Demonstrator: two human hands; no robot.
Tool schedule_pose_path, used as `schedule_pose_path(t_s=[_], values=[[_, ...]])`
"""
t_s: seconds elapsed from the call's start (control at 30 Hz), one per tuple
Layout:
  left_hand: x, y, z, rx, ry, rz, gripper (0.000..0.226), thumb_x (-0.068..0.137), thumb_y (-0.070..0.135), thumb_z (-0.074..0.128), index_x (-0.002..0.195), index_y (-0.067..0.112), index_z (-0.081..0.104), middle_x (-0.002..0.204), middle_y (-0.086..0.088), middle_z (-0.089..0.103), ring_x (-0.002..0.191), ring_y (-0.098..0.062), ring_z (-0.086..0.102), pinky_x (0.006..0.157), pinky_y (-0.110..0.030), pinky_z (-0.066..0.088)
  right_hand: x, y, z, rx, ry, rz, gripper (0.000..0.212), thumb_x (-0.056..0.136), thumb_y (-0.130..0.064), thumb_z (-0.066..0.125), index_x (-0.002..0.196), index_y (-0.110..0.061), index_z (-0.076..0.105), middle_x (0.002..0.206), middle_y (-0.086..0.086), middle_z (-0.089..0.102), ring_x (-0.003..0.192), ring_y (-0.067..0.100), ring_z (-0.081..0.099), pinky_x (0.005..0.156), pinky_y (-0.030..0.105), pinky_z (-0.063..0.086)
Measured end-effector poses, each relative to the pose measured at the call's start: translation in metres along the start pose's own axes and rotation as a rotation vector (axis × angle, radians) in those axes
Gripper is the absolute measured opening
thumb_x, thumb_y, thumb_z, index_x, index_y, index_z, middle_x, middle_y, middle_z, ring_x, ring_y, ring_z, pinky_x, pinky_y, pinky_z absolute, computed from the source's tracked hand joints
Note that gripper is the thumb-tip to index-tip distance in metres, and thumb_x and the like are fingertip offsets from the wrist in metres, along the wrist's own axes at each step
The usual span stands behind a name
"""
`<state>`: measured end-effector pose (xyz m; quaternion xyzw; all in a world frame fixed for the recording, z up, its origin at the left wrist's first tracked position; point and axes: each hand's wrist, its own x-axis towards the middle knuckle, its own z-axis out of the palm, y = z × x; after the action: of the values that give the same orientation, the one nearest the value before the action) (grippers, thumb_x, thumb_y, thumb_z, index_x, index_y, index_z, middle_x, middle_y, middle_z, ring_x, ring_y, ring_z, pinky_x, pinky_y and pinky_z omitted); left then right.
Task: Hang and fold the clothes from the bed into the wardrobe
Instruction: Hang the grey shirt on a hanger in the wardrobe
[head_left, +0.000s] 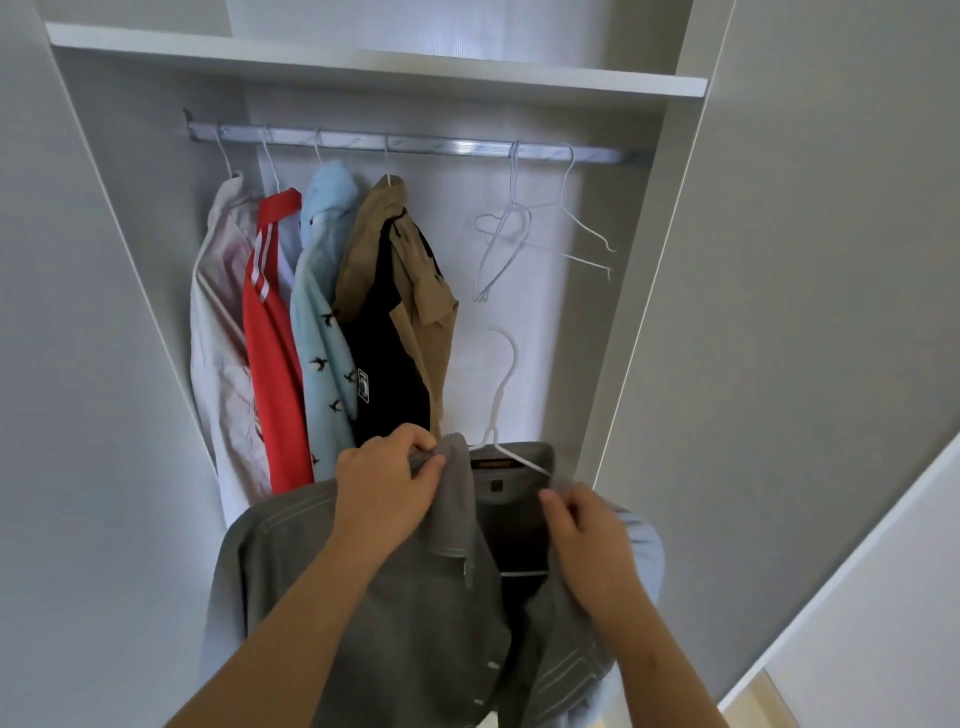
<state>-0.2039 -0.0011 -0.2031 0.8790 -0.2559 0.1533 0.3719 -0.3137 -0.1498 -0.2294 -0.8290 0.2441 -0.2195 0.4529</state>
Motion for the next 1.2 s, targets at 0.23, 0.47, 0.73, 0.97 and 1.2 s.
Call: schedule_pose_path(t_s=[0.23, 0.47, 0.73, 0.97, 1.2], values=[[0.005, 0.002, -0.002, -0.350, -0.090, -0.148, 0.019, 0.079, 0.027, 0.071, 0.081, 0.039, 0.056, 0.075, 0.013, 0.060, 0.070, 0.004, 0.056, 0.070, -0.012, 0.043, -0.006, -0.010, 0.004, -0.104, -0.152, -0.165, 0.034, 0.090, -0.030, 0.058, 0.062, -0.029, 0.039, 0.050, -0.008, 0.045, 0.053, 0.001, 0.045, 0.053, 0.018, 0.034], [0.004, 0.013, -0.002, -0.423, -0.135, -0.238, 0.024, 0.067, 0.053, 0.069, 0.079, 0.035, 0.060, 0.068, 0.007, 0.061, 0.063, -0.004, 0.056, 0.054, -0.011, 0.040, 0.001, -0.015, -0.017, -0.295, 0.427, -0.214, 0.031, 0.087, -0.033, 0.057, 0.113, -0.018, 0.061, 0.119, 0.007, 0.054, 0.109, 0.027, 0.045, 0.095, 0.040, 0.027], [0.006, 0.017, -0.003, -0.390, -0.183, -0.102, 0.015, 0.076, 0.020, 0.073, 0.076, 0.032, 0.063, 0.076, 0.008, 0.065, 0.075, -0.009, 0.060, 0.077, -0.031, 0.050, 0.005, -0.003, -0.029, -0.432, 0.019, -0.217, 0.023, 0.098, -0.035, 0.038, 0.107, -0.023, 0.056, 0.093, -0.009, 0.056, 0.085, 0.011, 0.047, 0.079, 0.024, 0.029], [0.006, 0.018, -0.011, -0.421, -0.187, -0.107, 0.021, 0.081, 0.016, 0.069, 0.064, 0.026, 0.062, 0.068, 0.005, 0.061, 0.069, -0.011, 0.057, 0.069, -0.025, 0.047, 0.009, -0.005, -0.031, -0.107, 0.105, -0.050, 0.019, 0.093, -0.028, 0.053, 0.083, -0.041, 0.043, 0.074, -0.015, 0.056, 0.078, 0.013, 0.053, 0.089, 0.034, 0.035], [0.007, 0.010, -0.009, -1.029, -0.411, -0.654, 0.030, 0.095, 0.015, 0.044, 0.071, 0.013, 0.062, 0.077, -0.008, 0.065, 0.076, -0.018, 0.060, 0.080, -0.035, 0.046, 0.010, -0.009, -0.035, 0.295, 0.002, 0.157, 0.017, 0.086, -0.022, 0.064, 0.094, -0.036, 0.060, 0.092, 0.009, 0.066, 0.092, 0.026, 0.061, 0.086, 0.038, 0.048]])
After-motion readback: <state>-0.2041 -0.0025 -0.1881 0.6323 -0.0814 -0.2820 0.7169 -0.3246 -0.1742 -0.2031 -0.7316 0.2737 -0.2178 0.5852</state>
